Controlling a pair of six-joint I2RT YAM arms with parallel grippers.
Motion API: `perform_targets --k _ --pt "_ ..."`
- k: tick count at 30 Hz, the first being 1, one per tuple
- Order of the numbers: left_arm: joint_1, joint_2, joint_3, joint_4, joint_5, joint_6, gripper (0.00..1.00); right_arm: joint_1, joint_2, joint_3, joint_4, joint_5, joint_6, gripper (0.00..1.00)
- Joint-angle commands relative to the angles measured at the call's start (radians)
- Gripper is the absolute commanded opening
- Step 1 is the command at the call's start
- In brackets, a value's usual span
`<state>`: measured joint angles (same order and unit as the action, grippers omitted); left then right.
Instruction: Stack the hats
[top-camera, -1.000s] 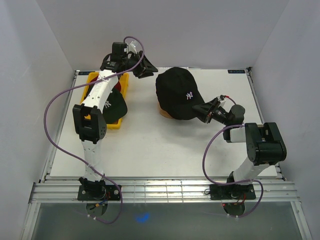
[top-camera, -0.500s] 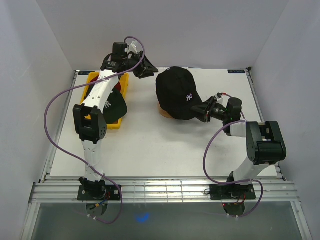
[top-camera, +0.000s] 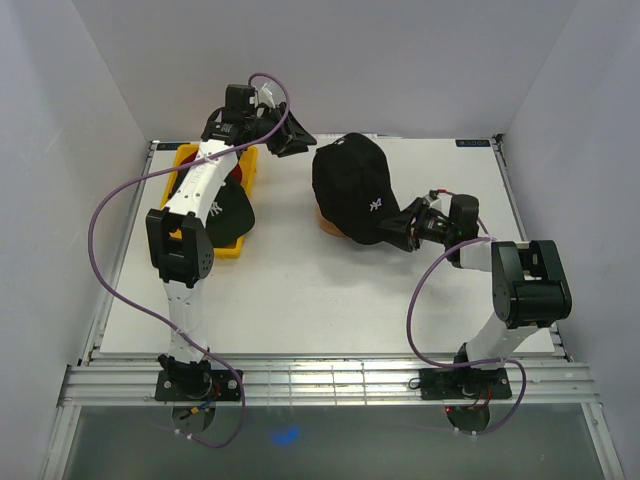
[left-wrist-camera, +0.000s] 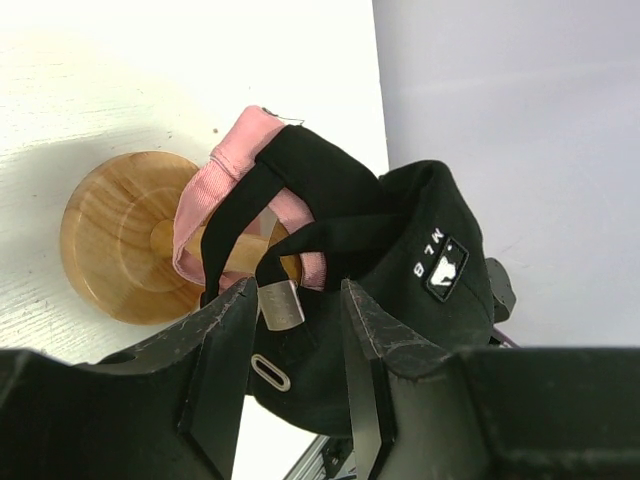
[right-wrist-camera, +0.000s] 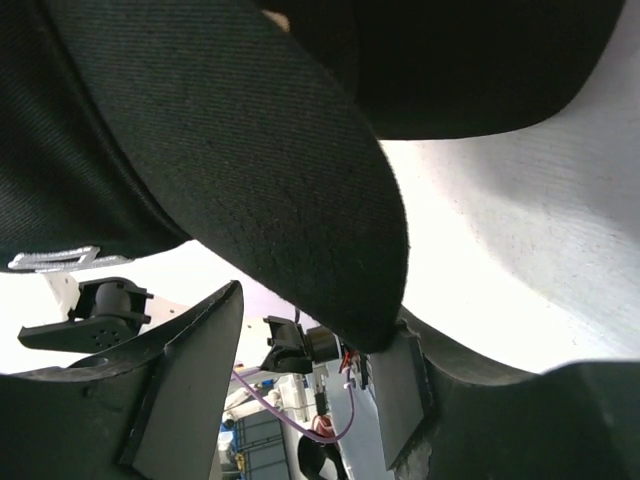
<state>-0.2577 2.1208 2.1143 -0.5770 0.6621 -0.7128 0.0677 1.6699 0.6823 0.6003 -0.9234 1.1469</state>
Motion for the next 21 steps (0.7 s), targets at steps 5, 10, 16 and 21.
perform_targets --k 5,10,16,21 --pt "-0.008 -0.022 0.022 -0.011 -0.006 0.016 0.49 0.003 0.03 0.043 -0.022 -0.019 -0.026 0.54" --pt "-0.008 -0.012 0.03 -0.011 -0.004 0.015 0.48 0.003 0.037 0.039 0.004 -0.011 -0.004 0.46" --pt "-0.029 0.031 0.088 -0.018 0.037 0.058 0.55 0.003 0.056 0.051 -0.004 -0.019 -0.012 0.38" --pt "-0.043 0.045 0.113 -0.05 0.004 0.108 0.55 0.003 0.067 0.074 -0.054 -0.02 -0.042 0.35"
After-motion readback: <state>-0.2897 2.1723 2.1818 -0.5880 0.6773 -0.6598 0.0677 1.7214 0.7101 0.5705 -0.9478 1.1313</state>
